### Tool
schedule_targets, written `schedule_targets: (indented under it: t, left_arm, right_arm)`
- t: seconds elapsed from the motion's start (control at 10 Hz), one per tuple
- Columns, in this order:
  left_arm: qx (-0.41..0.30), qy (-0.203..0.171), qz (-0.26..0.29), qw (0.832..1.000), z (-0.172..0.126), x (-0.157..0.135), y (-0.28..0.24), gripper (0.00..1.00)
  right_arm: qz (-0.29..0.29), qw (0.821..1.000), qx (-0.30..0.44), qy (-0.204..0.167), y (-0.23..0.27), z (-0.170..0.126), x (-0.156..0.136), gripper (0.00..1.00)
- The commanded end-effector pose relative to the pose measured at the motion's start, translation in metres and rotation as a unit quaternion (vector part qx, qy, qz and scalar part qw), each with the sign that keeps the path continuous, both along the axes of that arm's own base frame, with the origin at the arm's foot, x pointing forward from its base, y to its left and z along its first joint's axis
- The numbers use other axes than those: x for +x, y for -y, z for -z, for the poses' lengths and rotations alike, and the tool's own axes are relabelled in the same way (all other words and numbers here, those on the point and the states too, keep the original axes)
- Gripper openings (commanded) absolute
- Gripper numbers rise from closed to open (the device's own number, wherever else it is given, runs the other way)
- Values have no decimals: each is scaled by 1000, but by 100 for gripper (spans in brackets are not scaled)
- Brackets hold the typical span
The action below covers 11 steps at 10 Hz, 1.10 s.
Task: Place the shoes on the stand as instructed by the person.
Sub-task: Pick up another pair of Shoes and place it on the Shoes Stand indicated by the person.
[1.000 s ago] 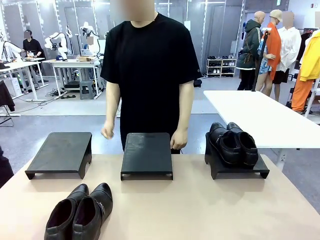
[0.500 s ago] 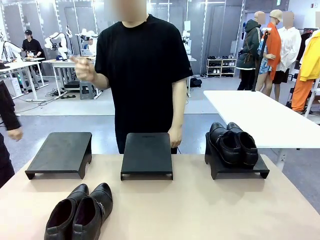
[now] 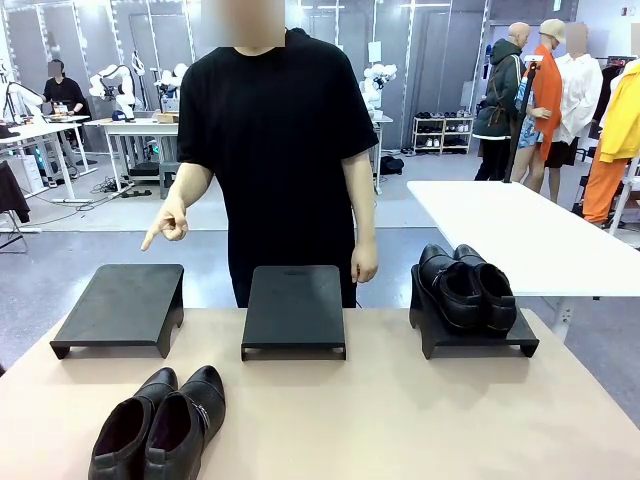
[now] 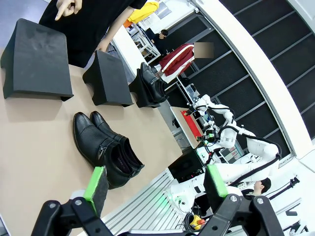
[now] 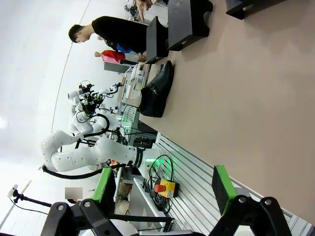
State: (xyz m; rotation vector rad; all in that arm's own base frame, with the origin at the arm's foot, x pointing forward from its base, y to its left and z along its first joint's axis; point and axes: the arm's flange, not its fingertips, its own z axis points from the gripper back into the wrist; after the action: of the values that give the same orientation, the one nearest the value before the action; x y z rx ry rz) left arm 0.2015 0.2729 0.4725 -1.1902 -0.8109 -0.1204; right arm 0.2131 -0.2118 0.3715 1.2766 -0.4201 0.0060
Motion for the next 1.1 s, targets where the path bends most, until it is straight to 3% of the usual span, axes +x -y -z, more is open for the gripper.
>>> schedule_targets:
  t: [0.0, 0.6, 0.8, 0.9, 1.0]
  left_arm:
    - [-1, 10, 6, 1000, -2, -1, -2, 100]
    - [-1, 10, 6, 1000, -2, -1, -2, 100]
    - [1, -6, 9, 1000, -10, 3, 8, 100]
    - [38, -64, -30, 997, -18, 11, 20, 100]
    - [72, -100, -16, 992, -37, 16, 45, 100]
  right_arm:
    - [3, 1000, 4, 9, -1, -4, -1, 100]
    - [3, 1000, 4, 9, -1, -4, -1, 100]
    - [3, 1000, 4, 9, -1, -4, -1, 100]
    - [3, 1000, 4, 9, -1, -4, -1, 100]
    - [3, 1000, 4, 9, -1, -4, -1, 100]
